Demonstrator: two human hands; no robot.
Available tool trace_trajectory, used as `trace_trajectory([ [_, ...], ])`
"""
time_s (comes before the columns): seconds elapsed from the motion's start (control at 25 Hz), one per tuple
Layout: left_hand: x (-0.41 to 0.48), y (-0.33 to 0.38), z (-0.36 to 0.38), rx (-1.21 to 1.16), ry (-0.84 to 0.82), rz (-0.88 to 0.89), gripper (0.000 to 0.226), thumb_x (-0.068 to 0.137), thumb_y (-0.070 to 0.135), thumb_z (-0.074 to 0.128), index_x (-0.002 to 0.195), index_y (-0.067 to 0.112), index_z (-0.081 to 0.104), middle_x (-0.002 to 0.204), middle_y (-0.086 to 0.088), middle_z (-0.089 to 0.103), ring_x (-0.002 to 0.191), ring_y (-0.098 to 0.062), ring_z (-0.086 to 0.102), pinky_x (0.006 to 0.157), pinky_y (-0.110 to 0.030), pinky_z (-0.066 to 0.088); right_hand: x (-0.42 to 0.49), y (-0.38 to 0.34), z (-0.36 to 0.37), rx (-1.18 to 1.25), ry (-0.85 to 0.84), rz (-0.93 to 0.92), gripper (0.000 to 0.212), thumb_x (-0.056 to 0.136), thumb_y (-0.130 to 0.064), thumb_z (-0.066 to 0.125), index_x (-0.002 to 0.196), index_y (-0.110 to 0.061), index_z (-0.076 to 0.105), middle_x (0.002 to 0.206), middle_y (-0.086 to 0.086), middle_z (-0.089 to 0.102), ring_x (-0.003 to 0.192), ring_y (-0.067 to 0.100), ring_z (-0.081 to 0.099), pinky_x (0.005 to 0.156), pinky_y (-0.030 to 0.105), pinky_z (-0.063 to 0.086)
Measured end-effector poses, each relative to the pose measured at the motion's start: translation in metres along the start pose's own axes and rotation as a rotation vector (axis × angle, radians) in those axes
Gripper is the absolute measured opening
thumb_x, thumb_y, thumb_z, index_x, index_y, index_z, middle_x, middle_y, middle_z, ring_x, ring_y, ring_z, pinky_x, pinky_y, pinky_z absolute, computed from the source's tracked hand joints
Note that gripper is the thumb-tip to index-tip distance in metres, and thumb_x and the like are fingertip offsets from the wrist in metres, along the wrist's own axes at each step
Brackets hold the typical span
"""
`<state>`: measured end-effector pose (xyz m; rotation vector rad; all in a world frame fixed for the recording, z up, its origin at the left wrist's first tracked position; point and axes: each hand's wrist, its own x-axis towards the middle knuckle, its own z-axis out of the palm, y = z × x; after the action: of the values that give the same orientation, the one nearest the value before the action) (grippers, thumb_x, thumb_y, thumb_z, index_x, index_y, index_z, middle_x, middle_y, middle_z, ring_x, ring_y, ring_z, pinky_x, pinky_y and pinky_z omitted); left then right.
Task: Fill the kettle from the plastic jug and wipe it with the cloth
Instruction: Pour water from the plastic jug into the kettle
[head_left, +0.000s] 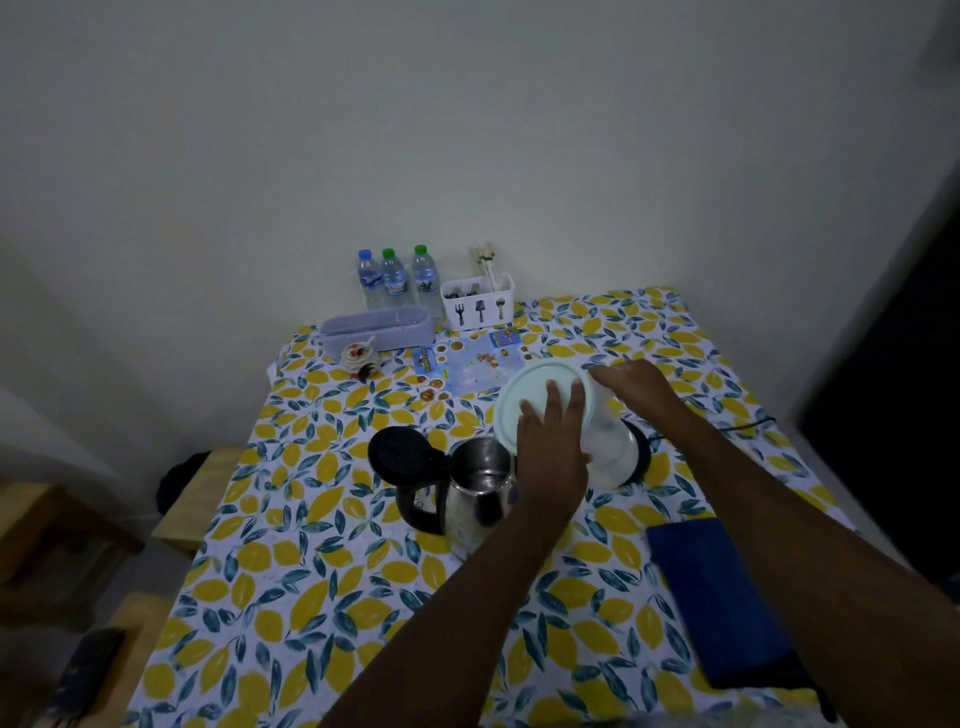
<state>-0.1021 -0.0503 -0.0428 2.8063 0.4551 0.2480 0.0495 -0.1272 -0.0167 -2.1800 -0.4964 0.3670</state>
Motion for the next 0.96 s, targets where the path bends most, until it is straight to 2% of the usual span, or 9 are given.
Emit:
trace_trajectory([
  [0.08,0.007,0.011,0.009,0.025,-0.027,0.058,0.093,0.086,0.026,0.067,0.151,0.024,0.0,0.161,-0.014,0.007,0.14,-0.053,0.011,0.114,-0.054,0.021,0.002,0.024,-0.005,0.086,0.034,0.077,0.041,0.084,-0.036,0.061,0.06,-0.01,0.041,0.063,0.019,0.041,0.06,0.022,0.042,0.059,0.035,0.033],
  [0.16,0.018,0.025,0.018,0.049,-0.049,0.114,0.093,0.085,0.025,0.069,0.151,0.026,0.002,0.161,-0.013,0.009,0.141,-0.052,0.011,0.114,-0.056,0.023,0.004,0.048,-0.015,0.2,0.123,0.22,0.044,0.077,-0.044,0.065,0.063,-0.004,0.054,0.067,0.026,0.05,0.06,0.023,0.051,0.058,0.035,0.038],
  [0.28,0.044,0.055,0.034,0.097,-0.097,0.225,0.093,0.083,0.026,0.071,0.151,0.027,0.008,0.16,-0.012,0.014,0.141,-0.049,0.015,0.112,-0.056,0.025,0.013,0.084,-0.044,0.312,0.174,0.364,0.038,0.078,-0.041,0.065,0.06,-0.01,0.051,0.056,0.011,0.048,0.051,0.023,0.045,0.052,0.033,0.035],
  [0.36,0.062,0.076,0.045,0.123,-0.135,0.309,0.093,0.081,0.03,0.073,0.151,0.028,0.011,0.16,-0.011,0.017,0.141,-0.047,0.018,0.11,-0.055,0.027,0.017,0.109,-0.066,0.344,0.213,0.422,0.038,0.08,-0.04,0.064,0.062,-0.01,0.051,0.056,0.01,0.048,0.051,0.024,0.045,0.055,0.035,0.036],
  [0.48,0.09,0.109,0.069,0.127,-0.185,0.415,0.091,0.082,0.031,0.072,0.151,0.027,0.013,0.159,-0.012,0.018,0.142,-0.044,0.018,0.11,-0.054,0.028,0.019,0.151,-0.1,0.379,0.243,0.349,0.037,0.089,-0.033,0.058,0.058,-0.016,0.049,0.058,0.007,0.045,0.053,0.02,0.043,0.059,0.034,0.035],
  [0.56,0.104,0.13,0.083,0.116,-0.212,0.468,0.087,0.084,0.029,0.07,0.151,0.024,0.013,0.159,-0.013,0.017,0.143,-0.043,0.016,0.111,-0.053,0.026,0.018,0.173,-0.119,0.445,0.229,0.336,0.027,0.091,-0.031,0.054,0.068,-0.017,0.054,0.062,0.001,0.049,0.056,0.014,0.045,0.056,0.031,0.037],
  [0.64,0.115,0.145,0.097,0.099,-0.225,0.504,0.083,0.087,0.027,0.067,0.151,0.022,0.014,0.159,-0.013,0.017,0.144,-0.042,0.015,0.112,-0.053,0.024,0.027,0.192,-0.134,0.497,0.244,0.373,0.024,0.09,-0.032,0.055,0.078,-0.011,0.056,0.065,0.002,0.051,0.056,0.013,0.045,0.055,0.029,0.038],
  [0.76,0.128,0.155,0.112,0.091,-0.214,0.525,0.077,0.089,0.027,0.064,0.15,0.017,0.018,0.159,-0.013,0.019,0.144,-0.04,0.015,0.113,-0.053,0.023,0.047,0.212,-0.141,0.51,0.309,0.425,0.024,0.084,-0.028,0.063,0.071,-0.012,0.052,0.063,0.014,0.046,0.052,0.017,0.04,0.052,0.03,0.033],
  [0.96,0.142,0.154,0.133,0.159,-0.243,0.545,0.071,0.092,0.036,0.058,0.149,0.015,0.022,0.159,-0.01,0.02,0.145,-0.036,0.017,0.113,-0.053,0.024,0.073,0.245,-0.136,0.567,0.275,0.533,0.023,0.083,-0.026,0.063,0.078,-0.004,0.056,0.059,0.012,0.049,0.041,0.015,0.046,0.042,0.021,0.036],
])
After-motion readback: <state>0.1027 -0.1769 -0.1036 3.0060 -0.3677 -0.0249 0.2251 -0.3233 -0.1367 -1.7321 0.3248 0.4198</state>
